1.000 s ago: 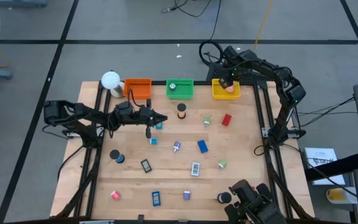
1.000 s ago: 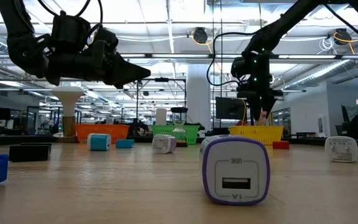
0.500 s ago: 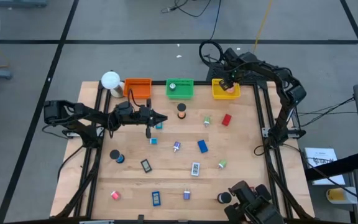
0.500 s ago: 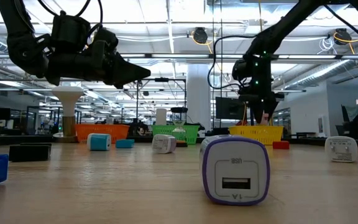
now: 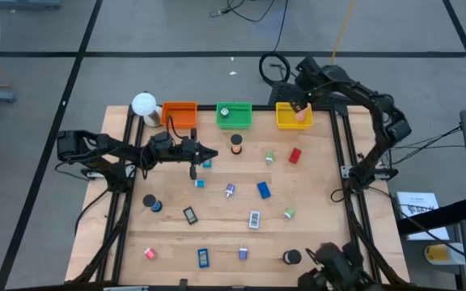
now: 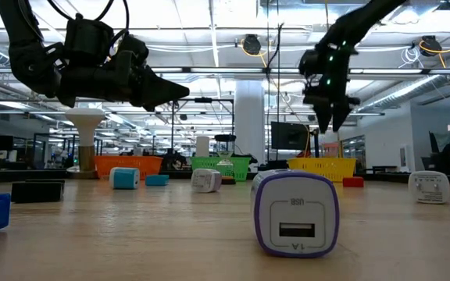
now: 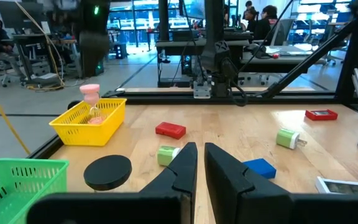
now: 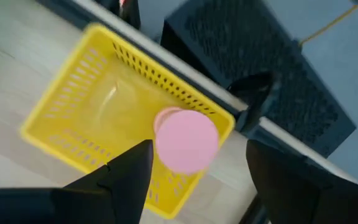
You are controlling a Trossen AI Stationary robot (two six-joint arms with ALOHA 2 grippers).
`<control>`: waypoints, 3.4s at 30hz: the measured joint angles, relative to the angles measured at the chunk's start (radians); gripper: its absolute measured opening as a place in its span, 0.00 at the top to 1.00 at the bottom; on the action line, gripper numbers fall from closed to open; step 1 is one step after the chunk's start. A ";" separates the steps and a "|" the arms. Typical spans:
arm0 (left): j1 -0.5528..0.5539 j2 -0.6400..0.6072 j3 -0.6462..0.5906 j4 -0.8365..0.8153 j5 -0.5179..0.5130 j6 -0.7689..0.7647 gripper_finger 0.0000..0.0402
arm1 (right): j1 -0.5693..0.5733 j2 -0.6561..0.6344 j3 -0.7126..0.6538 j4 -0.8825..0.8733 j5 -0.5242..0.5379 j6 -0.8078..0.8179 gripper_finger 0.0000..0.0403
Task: Pick & Place Office items
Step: Put the pink hourglass into the yellow basket, then put the light blue digital clock into the orange basket
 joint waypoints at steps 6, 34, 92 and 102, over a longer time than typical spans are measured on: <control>0.000 0.000 0.000 0.000 0.000 0.000 0.91 | 0.058 -0.194 -0.130 0.078 -0.005 -0.035 0.53; -0.054 0.000 0.081 0.000 -0.052 -0.467 0.91 | 0.341 -0.736 -1.201 1.558 -0.162 -0.017 0.98; -0.231 0.288 0.554 -1.517 -0.759 -1.348 0.42 | 0.341 -0.742 -1.208 1.632 -0.242 -0.056 1.00; -0.203 0.208 0.550 -1.656 -0.745 -1.299 0.63 | 0.341 -0.741 -1.208 1.632 -0.243 -0.058 1.00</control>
